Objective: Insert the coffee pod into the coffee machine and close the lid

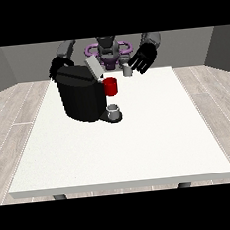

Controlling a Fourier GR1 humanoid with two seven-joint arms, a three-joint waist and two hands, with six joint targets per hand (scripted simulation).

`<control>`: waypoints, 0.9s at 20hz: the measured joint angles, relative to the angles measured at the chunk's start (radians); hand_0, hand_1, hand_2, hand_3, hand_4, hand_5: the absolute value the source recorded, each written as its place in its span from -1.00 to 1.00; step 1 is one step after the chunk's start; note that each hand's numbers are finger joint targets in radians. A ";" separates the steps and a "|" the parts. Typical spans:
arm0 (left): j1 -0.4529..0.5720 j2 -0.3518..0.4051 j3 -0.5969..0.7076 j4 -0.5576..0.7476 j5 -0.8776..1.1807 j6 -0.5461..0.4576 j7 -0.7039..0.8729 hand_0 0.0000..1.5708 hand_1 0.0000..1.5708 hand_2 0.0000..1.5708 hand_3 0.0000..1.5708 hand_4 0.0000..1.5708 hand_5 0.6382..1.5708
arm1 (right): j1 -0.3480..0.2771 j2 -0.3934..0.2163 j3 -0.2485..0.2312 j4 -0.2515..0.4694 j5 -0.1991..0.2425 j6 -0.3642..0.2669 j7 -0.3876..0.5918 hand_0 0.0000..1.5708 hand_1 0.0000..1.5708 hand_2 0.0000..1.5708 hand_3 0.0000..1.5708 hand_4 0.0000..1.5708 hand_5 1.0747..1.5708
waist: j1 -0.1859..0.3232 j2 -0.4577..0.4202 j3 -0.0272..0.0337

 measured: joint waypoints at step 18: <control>-0.152 0.011 0.033 0.029 -0.020 -0.011 0.063 0.63 0.63 0.67 0.56 -0.36 1.00 | -0.072 -0.016 -0.003 -0.062 0.022 -0.030 0.053 -1.00 -1.00 -1.00 -1.00 -0.34 1.00 | -0.070 0.088 -0.0001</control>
